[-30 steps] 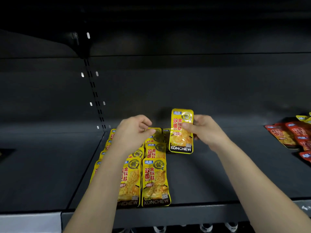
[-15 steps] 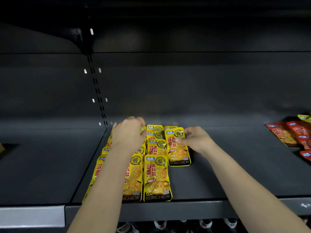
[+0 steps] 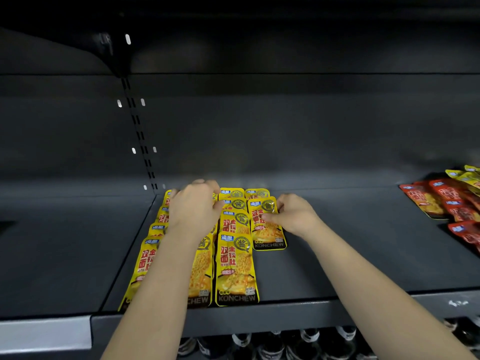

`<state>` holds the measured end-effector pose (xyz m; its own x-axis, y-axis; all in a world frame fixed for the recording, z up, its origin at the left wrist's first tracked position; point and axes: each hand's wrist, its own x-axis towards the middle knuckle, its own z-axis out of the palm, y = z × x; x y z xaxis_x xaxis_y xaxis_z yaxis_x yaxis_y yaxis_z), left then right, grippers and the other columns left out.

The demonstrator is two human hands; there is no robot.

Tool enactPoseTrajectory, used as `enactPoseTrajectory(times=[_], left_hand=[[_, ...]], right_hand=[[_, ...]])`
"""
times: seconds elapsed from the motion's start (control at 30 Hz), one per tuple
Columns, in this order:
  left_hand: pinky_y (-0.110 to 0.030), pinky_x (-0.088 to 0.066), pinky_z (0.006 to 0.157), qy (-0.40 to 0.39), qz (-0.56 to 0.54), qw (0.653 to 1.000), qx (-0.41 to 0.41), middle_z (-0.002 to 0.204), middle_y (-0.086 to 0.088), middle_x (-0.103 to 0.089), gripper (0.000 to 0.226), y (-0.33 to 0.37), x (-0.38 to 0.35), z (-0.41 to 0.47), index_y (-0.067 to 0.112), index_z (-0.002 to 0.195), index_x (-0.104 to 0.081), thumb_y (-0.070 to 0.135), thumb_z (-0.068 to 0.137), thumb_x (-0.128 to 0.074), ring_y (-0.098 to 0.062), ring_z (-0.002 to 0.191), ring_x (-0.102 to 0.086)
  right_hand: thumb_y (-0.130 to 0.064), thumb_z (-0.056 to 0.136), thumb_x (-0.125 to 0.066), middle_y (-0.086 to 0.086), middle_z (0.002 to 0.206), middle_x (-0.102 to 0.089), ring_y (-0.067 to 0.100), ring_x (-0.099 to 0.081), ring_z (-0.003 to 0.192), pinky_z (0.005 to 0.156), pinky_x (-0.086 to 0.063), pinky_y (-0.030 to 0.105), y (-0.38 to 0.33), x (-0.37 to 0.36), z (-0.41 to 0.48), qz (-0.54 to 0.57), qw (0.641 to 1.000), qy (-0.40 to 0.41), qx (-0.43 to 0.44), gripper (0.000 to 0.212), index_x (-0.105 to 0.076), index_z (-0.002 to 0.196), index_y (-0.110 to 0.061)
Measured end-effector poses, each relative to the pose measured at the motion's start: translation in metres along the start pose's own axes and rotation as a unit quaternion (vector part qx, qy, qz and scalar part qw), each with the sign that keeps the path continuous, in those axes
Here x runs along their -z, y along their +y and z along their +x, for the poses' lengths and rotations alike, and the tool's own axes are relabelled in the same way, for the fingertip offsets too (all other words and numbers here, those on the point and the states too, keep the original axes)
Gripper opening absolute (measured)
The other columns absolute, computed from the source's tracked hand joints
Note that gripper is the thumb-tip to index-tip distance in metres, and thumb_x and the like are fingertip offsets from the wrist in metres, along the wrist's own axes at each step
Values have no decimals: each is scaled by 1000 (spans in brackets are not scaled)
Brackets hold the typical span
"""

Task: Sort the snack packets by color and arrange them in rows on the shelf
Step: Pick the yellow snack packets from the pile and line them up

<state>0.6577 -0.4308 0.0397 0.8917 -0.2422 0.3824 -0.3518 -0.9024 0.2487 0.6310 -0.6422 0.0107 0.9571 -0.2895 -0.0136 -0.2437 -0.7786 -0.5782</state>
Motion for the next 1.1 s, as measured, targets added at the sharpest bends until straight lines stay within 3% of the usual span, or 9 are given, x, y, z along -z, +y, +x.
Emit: enactPoseTrajectory(times=[0.13,0.27,0.4,0.57,0.9,1.1], left_hand=[[-39,-42,93,-8,-1,1000,-9,115,5,-63,27,3,4,-2,29,114,-60,38,89,-62,-19,107,-61],[-38,-41,93,-5,-8,1000,-26,117,7,-62,29,13,6,-8,32,115,-60,41,88,-62,-19,108,-61],[-37,-45,91,-7,-40,998,-57,113,5,-65,28,33,11,-9,32,112,-62,40,86,-65,-21,108,-61],[-39,-47,89,-25,-88,990,-110,107,6,-66,25,76,8,-10,32,107,-63,39,83,-68,-20,105,-63],[-35,-47,90,-63,-86,979,-172,112,9,-64,29,176,-20,-17,32,113,-61,40,85,-65,-16,105,-61],[-35,-44,91,-71,-86,975,-192,113,11,-63,30,249,-35,-18,32,115,-60,40,87,-63,-13,107,-60]], right_hand=[[-41,72,-82,2,104,-54,21,-53,96,73,-35,28,0,1,-3,13,999,31,-5,58,-38,100,-17],[-43,80,-75,5,118,-59,23,-56,111,84,-42,28,4,13,-10,55,998,23,5,54,-50,118,-13],[-39,84,-72,1,104,-67,17,-63,99,80,-48,27,15,39,-23,90,995,46,24,32,-65,106,-16],[-35,85,-71,-7,87,-64,9,-58,80,70,-41,21,36,75,-52,67,993,80,53,16,-62,93,-24],[-33,82,-74,-3,90,-68,12,-63,83,75,-49,23,116,134,-79,55,987,145,46,15,-61,88,-28],[-31,82,-74,0,88,-67,15,-64,82,78,-50,29,175,181,-81,31,985,160,52,21,-67,96,-16]])
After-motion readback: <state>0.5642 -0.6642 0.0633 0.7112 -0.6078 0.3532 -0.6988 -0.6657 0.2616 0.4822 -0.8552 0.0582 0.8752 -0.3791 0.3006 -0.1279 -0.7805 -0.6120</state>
